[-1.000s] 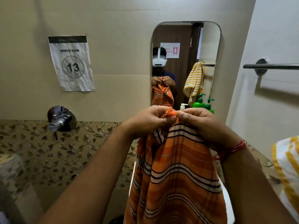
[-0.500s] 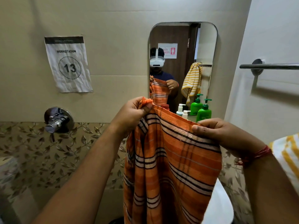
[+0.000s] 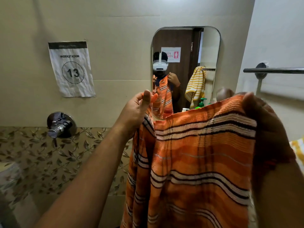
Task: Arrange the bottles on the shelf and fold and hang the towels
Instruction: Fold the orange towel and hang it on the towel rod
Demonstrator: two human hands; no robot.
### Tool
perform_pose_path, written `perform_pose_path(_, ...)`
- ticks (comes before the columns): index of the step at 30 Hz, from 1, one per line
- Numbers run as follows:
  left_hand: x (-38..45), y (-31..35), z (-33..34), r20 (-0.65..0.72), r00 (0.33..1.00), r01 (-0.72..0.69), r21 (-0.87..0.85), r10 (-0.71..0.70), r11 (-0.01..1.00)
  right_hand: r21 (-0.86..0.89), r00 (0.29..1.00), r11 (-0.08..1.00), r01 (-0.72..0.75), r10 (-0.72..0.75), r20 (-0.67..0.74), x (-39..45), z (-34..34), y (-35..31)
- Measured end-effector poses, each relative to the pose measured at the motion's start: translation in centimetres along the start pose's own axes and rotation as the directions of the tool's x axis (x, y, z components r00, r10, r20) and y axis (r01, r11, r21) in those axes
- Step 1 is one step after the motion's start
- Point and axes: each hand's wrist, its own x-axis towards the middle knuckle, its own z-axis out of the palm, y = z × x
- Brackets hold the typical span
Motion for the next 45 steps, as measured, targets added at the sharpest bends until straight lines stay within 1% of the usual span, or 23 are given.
perform_pose_path(3, -0.1, 0.2, 0.1, 0.000, 1.000, -0.011, 0.026, 0.011, 1.000, -0.091, 0.997, 0.993, 0.079, -0.077, 0.024, 1.2, 1.7, -0.6)
perform_pose_path(4, -0.3, 0.4, 0.3, 0.003, 1.000, -0.013, 0.032, 0.013, 0.999, -0.099, 0.995, 0.991, 0.095, -0.093, 0.024, 1.6, 2.1, -0.5)
perform_pose_path(6, -0.6, 0.8, 0.8, 0.025, 0.999, -0.030, 0.030, 0.029, 0.999, -0.078, 0.997, 0.994, 0.081, -0.080, 0.015, 2.4, 3.1, 0.0)
perform_pose_path(8, -0.8, 1.0, 1.3, 0.059, 0.998, -0.031, 0.010, 0.030, 0.999, -0.072, 0.999, 0.997, 0.037, -0.037, 0.010, 3.0, 3.9, 1.0)
perform_pose_path(9, -0.7, 1.0, 1.6, 0.068, 0.997, -0.028, -0.004, 0.028, 1.000, -0.097, 1.000, 0.995, 0.009, -0.010, -0.003, 3.3, 4.1, 1.6)
perform_pose_path(11, -0.5, 0.8, 1.9, 0.072, 0.997, -0.023, -0.059, 0.027, 0.998, -0.232, 0.999, 0.972, -0.037, 0.033, -0.020, 3.8, 4.3, 2.9)
perform_pose_path(13, -0.4, 0.6, 2.2, 0.092, 0.995, -0.031, -0.101, 0.040, 0.994, -0.336, 0.995, 0.937, -0.092, 0.099, 0.004, 3.9, 3.9, 4.1)
perform_pose_path(14, -0.5, 0.5, 2.3, 0.106, 0.993, -0.036, -0.110, 0.048, 0.993, -0.338, 0.988, 0.931, -0.138, 0.154, 0.021, 3.8, 3.7, 4.6)
perform_pose_path(16, -0.5, 0.3, 2.4, 0.130, 0.990, -0.042, -0.127, 0.059, 0.991, -0.289, 0.962, 0.928, -0.236, 0.266, 0.066, 3.5, 3.3, 5.1)
perform_pose_path(18, -0.7, 0.4, 2.6, 0.136, 0.990, -0.022, -0.154, 0.043, 0.988, -0.247, 0.947, 0.931, -0.268, 0.302, 0.111, 3.3, 2.9, 5.3)
perform_pose_path(20, -0.8, 0.4, 2.7, 0.143, 0.989, 0.003, -0.180, 0.023, 0.984, -0.264, 0.948, 0.930, -0.257, 0.296, 0.118, 3.2, 2.7, 5.6)
perform_pose_path(24, -0.8, 0.4, 2.7, 0.125, 0.992, 0.039, -0.221, -0.012, 0.974, -0.322, 0.951, 0.911, -0.258, 0.298, 0.083, 3.1, 2.7, 6.1)
perform_pose_path(27, -0.7, 0.3, 2.4, 0.094, 0.995, 0.050, -0.224, -0.029, 0.973, -0.423, 0.959, 0.879, -0.221, 0.275, 0.071, 3.1, 2.9, 6.2)
perform_pose_path(30, -0.8, 0.3, 2.3, 0.059, 0.997, 0.057, -0.216, -0.046, 0.975, -0.546, 0.974, 0.827, -0.134, 0.211, 0.081, 3.1, 3.0, 6.3)
perform_pose_path(33, -1.0, 0.1, 2.3, 0.039, 0.998, 0.058, -0.174, -0.052, 0.983, -0.654, 0.987, 0.752, -0.087, 0.156, 0.048, 3.2, 3.4, 6.4)
perform_pose_path(36, -1.1, -0.4, 2.4, 0.047, 0.997, 0.064, -0.140, -0.058, 0.988, -0.764, 1.000, 0.645, -0.017, 0.031, 0.004, 3.3, 3.9, 7.0)
perform_pose_path(38, -1.3, -0.6, 2.4, 0.049, 0.998, 0.057, -0.121, -0.051, 0.991, -0.795, 0.999, 0.607, -0.004, -0.032, -0.029, 3.2, 4.2, 7.4)
perform_pose_path(40, -1.6, -0.7, 2.4, 0.061, 0.997, 0.051, -0.109, -0.044, 0.993, -0.778, 0.996, 0.626, -0.055, -0.026, -0.091, 3.1, 4.5, 7.6)
perform_pose_path(42, -1.9, -0.7, 2.3, 0.093, 0.995, 0.056, -0.101, -0.047, 0.993, -0.721, 0.989, 0.680, -0.131, 0.037, -0.145, 2.8, 4.6, 7.5)
perform_pose_path(45, -2.2, -0.8, 2.2, 0.152, 0.987, 0.061, -0.089, -0.047, 0.994, -0.678, 0.984, 0.714, -0.175, 0.110, -0.138, 2.6, 4.4, 7.4)
